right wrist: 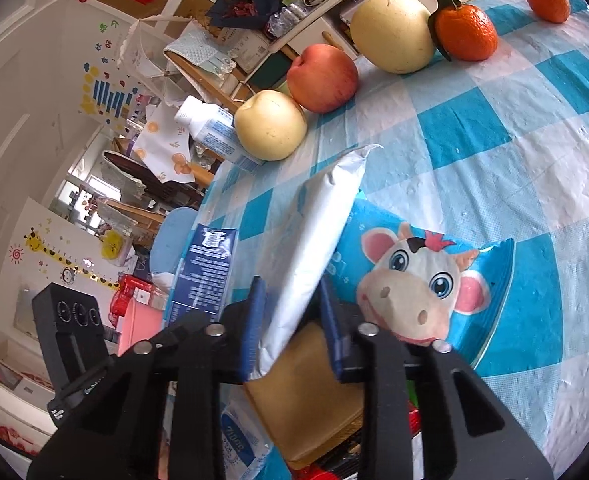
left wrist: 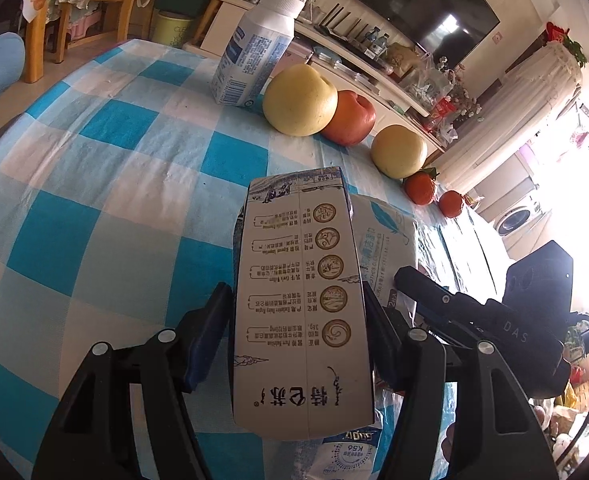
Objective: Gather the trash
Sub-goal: 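Grasp white milk carton with left tool while right tool grasps white flat packet, then lift both held items and carry them over the pink bucket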
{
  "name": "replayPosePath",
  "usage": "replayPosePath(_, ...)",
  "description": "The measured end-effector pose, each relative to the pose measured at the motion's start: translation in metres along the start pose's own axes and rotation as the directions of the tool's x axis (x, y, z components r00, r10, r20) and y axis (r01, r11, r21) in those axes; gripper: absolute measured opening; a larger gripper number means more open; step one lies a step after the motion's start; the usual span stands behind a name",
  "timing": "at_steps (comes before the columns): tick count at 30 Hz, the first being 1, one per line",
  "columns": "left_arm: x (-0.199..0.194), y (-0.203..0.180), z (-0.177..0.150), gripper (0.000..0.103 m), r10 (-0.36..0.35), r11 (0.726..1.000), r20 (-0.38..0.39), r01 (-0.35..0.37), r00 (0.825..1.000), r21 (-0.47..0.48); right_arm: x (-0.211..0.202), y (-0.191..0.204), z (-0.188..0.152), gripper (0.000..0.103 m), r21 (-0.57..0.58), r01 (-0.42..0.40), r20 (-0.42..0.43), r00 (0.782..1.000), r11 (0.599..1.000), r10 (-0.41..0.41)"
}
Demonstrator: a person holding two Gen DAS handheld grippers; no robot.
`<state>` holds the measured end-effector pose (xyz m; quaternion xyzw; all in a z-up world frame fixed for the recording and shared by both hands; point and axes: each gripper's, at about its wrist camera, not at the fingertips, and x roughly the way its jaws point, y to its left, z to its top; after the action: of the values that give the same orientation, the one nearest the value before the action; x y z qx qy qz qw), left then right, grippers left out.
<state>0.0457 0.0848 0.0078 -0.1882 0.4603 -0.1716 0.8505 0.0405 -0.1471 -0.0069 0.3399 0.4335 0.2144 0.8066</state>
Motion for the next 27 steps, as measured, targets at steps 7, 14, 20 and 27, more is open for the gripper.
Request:
replayPosePath(7,-0.011,0.007,0.002,0.064,0.011,1.0,0.024,-0.011,1.0,-0.011,-0.002,0.01,-0.003,0.02,-0.068,0.053,0.022,0.998,0.996,-0.052)
replayPosePath(14,-0.022,0.014,0.003,0.064,0.02,1.0,0.049,-0.019,0.999,-0.02,-0.01,0.026,-0.004,0.015,-0.151,0.053,0.057,0.997,0.987,-0.045)
replayPosePath(20,-0.031,0.017,0.002,0.064,0.024,1.0,0.065,-0.023,0.998,-0.02,-0.012,0.04,-0.007,0.014,-0.213,0.055,0.059,0.997,0.976,-0.044)
replayPosePath(27,-0.04,0.022,0.001,0.064,0.048,0.999,0.077,-0.047,0.996,-0.008,-0.019,0.054,-0.012,0.014,-0.262,0.087,0.089,0.994,0.961,-0.066)
